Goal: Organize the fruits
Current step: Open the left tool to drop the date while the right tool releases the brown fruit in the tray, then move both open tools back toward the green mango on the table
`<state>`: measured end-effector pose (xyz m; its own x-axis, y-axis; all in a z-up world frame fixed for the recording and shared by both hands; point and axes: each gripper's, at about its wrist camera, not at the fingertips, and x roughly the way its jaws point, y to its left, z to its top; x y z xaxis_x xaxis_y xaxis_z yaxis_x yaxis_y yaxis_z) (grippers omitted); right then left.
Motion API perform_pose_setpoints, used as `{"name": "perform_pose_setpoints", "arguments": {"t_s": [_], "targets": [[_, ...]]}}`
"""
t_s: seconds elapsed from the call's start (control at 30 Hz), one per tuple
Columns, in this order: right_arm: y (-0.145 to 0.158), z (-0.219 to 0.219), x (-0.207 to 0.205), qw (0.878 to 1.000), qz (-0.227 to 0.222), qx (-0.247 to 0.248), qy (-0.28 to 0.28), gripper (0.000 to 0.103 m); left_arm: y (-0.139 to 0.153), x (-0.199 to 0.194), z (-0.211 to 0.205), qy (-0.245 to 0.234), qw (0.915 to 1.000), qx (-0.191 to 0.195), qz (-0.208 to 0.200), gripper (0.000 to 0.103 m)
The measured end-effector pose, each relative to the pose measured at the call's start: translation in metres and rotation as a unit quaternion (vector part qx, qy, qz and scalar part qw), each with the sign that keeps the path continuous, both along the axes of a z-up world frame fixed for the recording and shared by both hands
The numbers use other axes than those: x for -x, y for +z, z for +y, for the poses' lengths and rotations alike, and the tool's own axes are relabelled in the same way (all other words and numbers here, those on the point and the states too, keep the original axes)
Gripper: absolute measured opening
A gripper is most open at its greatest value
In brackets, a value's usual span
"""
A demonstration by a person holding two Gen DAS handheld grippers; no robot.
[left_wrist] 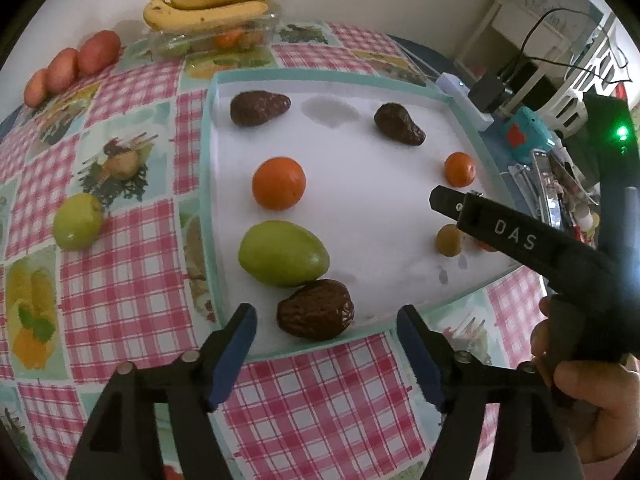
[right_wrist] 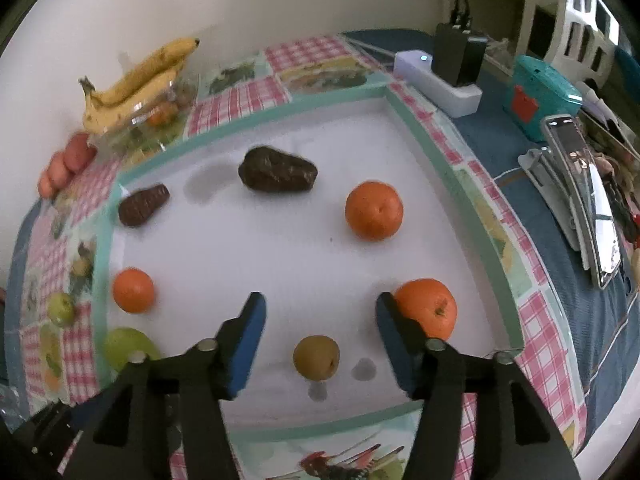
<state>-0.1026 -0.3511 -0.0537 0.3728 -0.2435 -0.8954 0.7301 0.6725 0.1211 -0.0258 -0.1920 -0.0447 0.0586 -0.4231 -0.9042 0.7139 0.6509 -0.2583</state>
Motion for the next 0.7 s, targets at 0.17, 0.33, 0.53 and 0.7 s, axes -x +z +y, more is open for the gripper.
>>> {"name": "perform_pose_setpoints", "arguments": {"t_s": [0.17,0.33,0.53,0.7], "targets": [[0.005,0.004,-0.004,1.0,-0.008,0.005,0.003,0.065,0.015,-0.003,0.011,-0.001,0.9997,-0.002,-0.024,0.085],[0.006,0.009,-0.006,1.0,-0.01,0.006,0.015,0.072,0.015,-0.031,0.038,0.068,0.9974,-0.016,-0.014,0.092],[0.005,0.009,-0.008,1.0,-0.006,0.01,0.02,0.073,0.012,-0.066,0.074,0.163,0.9864,-0.015,0.001,0.099],[0.003,0.012,-0.011,1.0,0.001,0.012,0.026,0.077,0.019,-0.088,0.108,0.247,0.969,0.005,-0.015,0.103]]}}
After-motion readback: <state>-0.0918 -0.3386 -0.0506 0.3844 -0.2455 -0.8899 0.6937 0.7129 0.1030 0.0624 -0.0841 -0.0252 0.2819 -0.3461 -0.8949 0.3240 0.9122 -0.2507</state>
